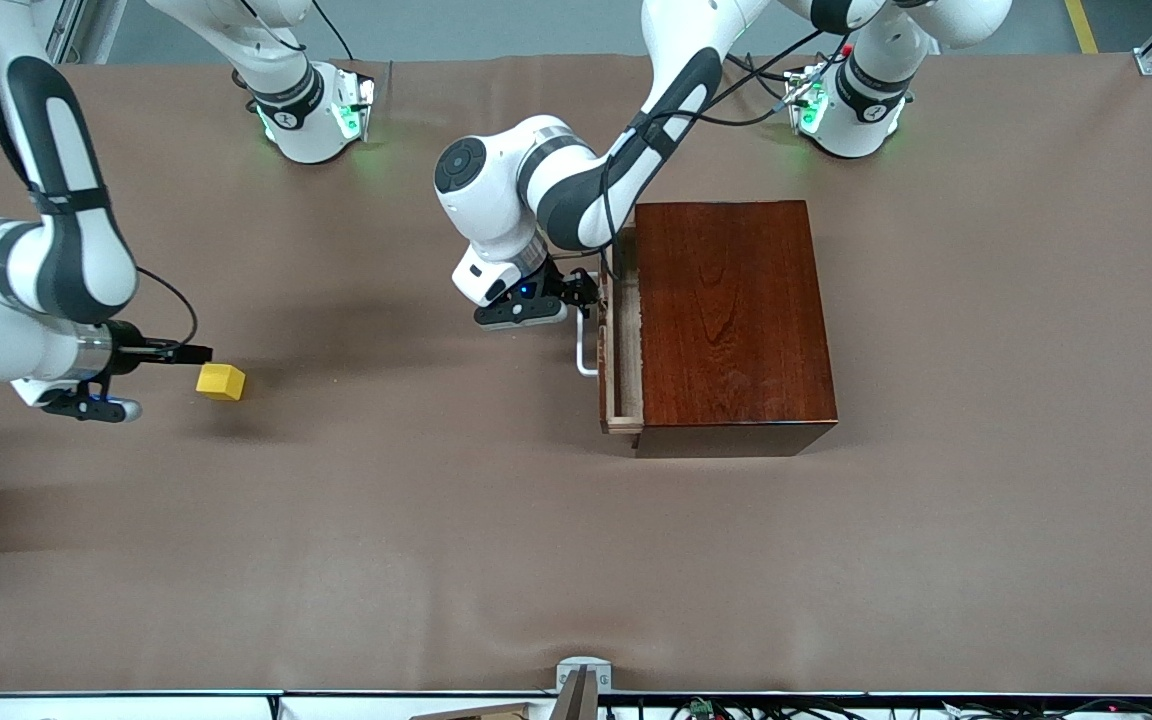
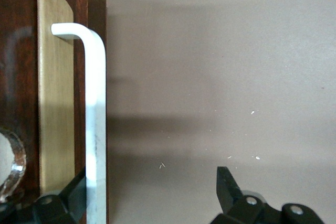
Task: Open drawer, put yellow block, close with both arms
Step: 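Pull the drawer open with the left gripper while the right gripper grasps the cube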
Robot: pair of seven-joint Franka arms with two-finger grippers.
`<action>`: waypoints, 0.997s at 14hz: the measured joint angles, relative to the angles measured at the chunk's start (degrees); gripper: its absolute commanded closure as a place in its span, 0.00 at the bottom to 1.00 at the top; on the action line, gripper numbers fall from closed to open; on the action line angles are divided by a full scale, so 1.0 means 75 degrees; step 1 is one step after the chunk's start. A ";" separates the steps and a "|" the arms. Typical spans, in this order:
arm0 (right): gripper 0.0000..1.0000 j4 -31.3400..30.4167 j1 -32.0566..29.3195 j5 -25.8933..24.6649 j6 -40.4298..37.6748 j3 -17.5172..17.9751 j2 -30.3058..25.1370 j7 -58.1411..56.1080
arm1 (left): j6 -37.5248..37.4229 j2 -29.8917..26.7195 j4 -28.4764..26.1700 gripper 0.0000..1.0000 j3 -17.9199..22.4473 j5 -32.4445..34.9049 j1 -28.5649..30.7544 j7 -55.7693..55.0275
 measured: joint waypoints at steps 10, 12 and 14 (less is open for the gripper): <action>0.00 -0.0881 0.0034 -0.0088 0.2034 -0.0031 0.0145 -0.0115 | 0.0841 0.0008 -0.0039 0.00 -0.0060 -0.0003 -0.0006 -0.0644; 0.00 -0.0894 0.0030 -0.0096 0.2330 -0.0042 0.0317 -0.0117 | 0.0861 0.0008 -0.0039 0.00 -0.0061 -0.0002 -0.0005 -0.0714; 0.00 -0.0900 0.0024 -0.0102 0.2541 -0.0052 0.0495 -0.0120 | 0.1002 0.0008 -0.0040 0.00 -0.0088 -0.0002 -0.0001 -0.0869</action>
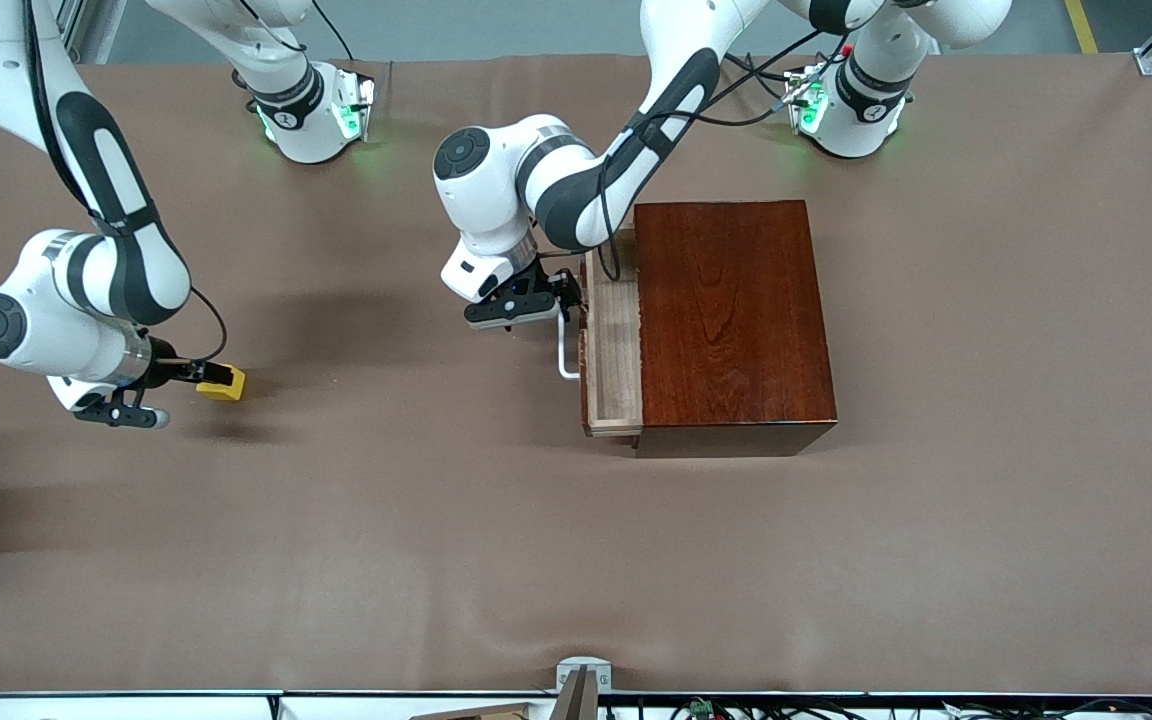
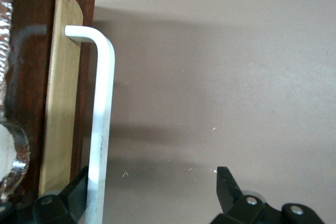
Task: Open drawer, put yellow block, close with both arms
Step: 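Pull the drawer open with the left gripper while the right gripper grasps the cube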
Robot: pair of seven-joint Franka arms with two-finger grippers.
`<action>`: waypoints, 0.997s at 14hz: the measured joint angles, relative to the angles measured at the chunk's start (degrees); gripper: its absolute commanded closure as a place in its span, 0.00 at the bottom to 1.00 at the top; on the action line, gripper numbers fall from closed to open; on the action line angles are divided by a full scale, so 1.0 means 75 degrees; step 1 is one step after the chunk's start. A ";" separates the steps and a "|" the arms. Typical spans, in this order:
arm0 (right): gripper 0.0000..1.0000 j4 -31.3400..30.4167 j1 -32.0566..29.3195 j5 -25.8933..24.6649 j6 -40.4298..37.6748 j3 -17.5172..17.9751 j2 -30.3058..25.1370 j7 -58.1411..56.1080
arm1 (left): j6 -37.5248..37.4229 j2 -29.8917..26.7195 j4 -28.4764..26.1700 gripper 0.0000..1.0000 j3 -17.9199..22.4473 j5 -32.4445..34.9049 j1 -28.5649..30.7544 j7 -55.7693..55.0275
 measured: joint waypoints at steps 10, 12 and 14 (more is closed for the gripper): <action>0.84 -0.0110 0.0000 -0.0019 0.0394 -0.0004 0.0297 -0.0010 | 0.1132 0.0001 0.0459 0.00 -0.0421 -0.0067 -0.0056 -0.0223; 0.91 -0.0110 0.0000 -0.0020 0.0394 -0.0004 0.0297 -0.0011 | 0.1132 0.0001 0.0505 0.00 -0.0427 -0.0068 -0.0045 -0.0226; 1.00 -0.0109 0.0000 -0.0021 0.0394 -0.0005 0.0295 -0.0036 | 0.1131 -0.0010 0.0565 0.00 -0.0419 -0.0069 -0.0009 -0.0226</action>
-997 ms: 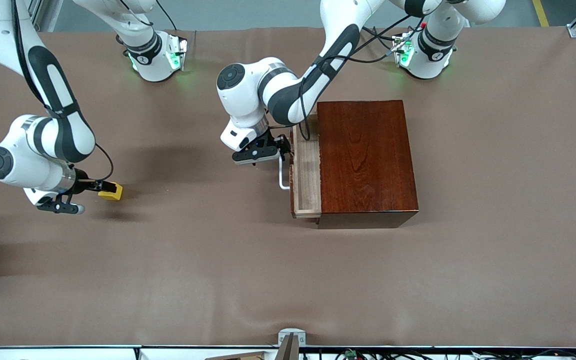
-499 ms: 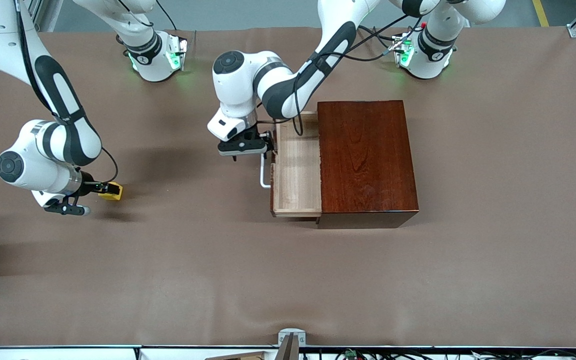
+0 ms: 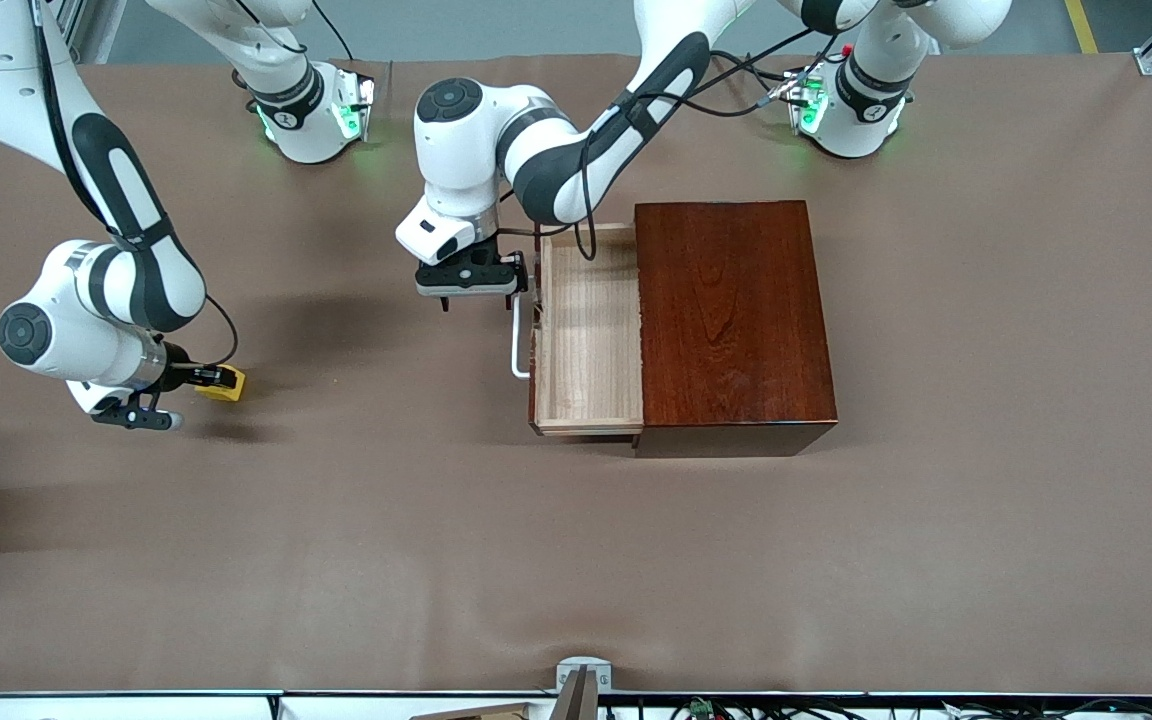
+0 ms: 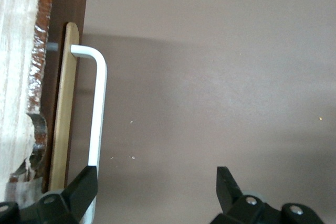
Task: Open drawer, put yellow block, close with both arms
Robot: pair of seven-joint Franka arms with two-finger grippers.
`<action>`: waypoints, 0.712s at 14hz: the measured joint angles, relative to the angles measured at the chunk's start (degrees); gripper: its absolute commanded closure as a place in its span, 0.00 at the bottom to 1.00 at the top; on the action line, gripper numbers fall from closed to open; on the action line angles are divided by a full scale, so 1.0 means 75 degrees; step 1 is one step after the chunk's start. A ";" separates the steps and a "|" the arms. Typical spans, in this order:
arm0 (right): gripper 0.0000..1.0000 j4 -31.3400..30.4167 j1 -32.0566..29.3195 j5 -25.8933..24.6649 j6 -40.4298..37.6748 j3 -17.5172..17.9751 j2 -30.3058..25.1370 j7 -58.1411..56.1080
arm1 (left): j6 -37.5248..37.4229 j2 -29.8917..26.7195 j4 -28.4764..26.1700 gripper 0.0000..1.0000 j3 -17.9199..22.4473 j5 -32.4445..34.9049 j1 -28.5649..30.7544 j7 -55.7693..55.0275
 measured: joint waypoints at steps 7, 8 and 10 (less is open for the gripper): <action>1.00 0.0584 -0.0081 -0.0001 -0.1326 -0.0040 -0.0372 -0.0430 | -0.1525 -0.1132 0.0318 0.00 0.0062 0.0000 0.0684 0.0171; 1.00 0.0643 -0.0083 -0.0001 -0.1453 -0.0040 -0.0483 -0.0431 | -0.1881 -0.1455 0.0324 0.00 0.0069 -0.0010 0.0924 0.0329; 1.00 0.0682 -0.0081 -0.0001 -0.1752 -0.0033 -0.0714 -0.0430 | -0.2540 -0.2073 0.0325 0.00 0.0083 -0.0052 0.1485 0.0882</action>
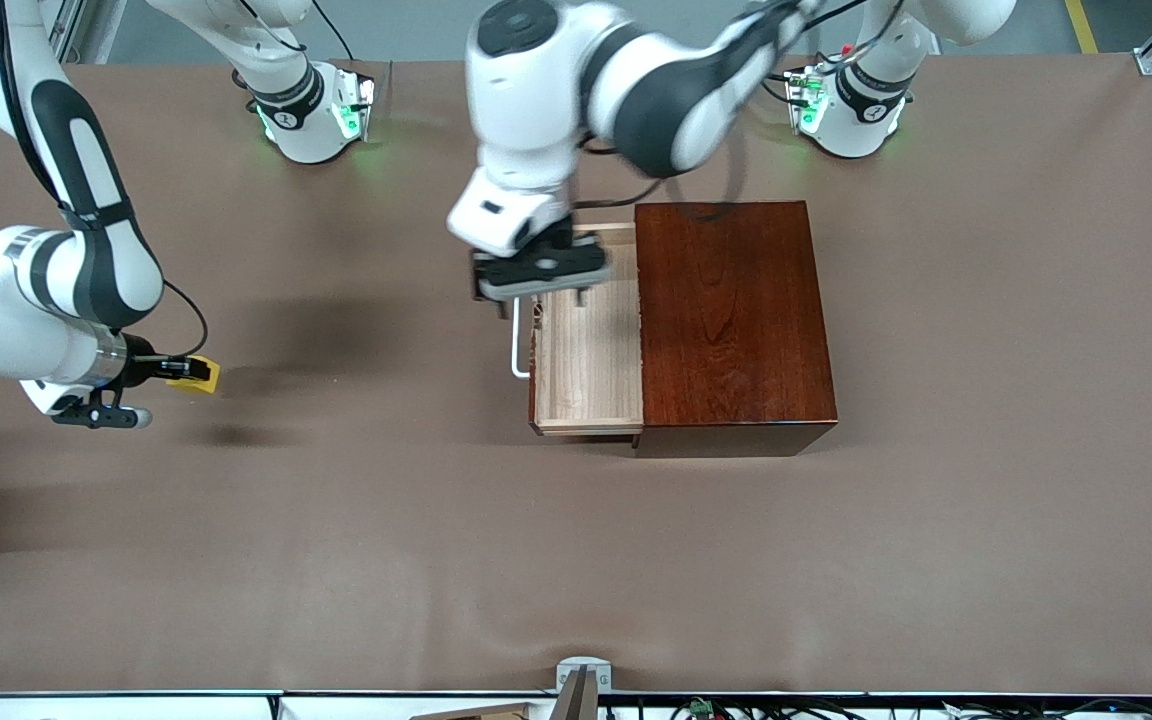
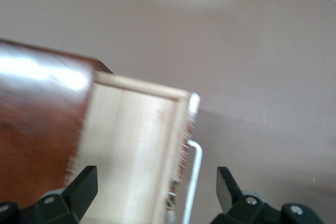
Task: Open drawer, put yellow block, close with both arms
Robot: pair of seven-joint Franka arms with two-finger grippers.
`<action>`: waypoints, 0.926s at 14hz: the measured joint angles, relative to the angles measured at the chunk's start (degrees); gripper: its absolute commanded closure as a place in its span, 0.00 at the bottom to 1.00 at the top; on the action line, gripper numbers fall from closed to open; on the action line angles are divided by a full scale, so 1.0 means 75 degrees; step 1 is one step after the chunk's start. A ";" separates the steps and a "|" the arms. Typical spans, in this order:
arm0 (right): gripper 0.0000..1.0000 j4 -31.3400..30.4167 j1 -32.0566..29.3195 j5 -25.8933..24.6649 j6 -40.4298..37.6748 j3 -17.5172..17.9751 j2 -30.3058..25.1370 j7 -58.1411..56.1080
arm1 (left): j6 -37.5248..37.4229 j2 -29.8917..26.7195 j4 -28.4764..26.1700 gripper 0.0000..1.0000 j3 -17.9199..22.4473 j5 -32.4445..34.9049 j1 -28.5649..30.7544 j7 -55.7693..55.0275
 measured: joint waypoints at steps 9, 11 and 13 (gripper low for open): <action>1.00 0.0651 0.0507 0.0066 -0.1998 0.0139 -0.0648 0.1292 | -0.1726 -0.1646 -0.0065 0.00 0.0019 -0.0173 0.3224 0.5260; 1.00 0.0674 0.0928 0.0220 -0.2256 0.0162 -0.0825 0.2224 | -0.2116 -0.1825 -0.0070 0.00 0.0017 -0.0220 0.3792 0.6090; 1.00 0.0676 0.1338 0.0426 -0.2466 0.0180 -0.0990 0.3066 | -0.2657 -0.2062 -0.0086 0.00 0.0011 -0.0230 0.4298 0.6770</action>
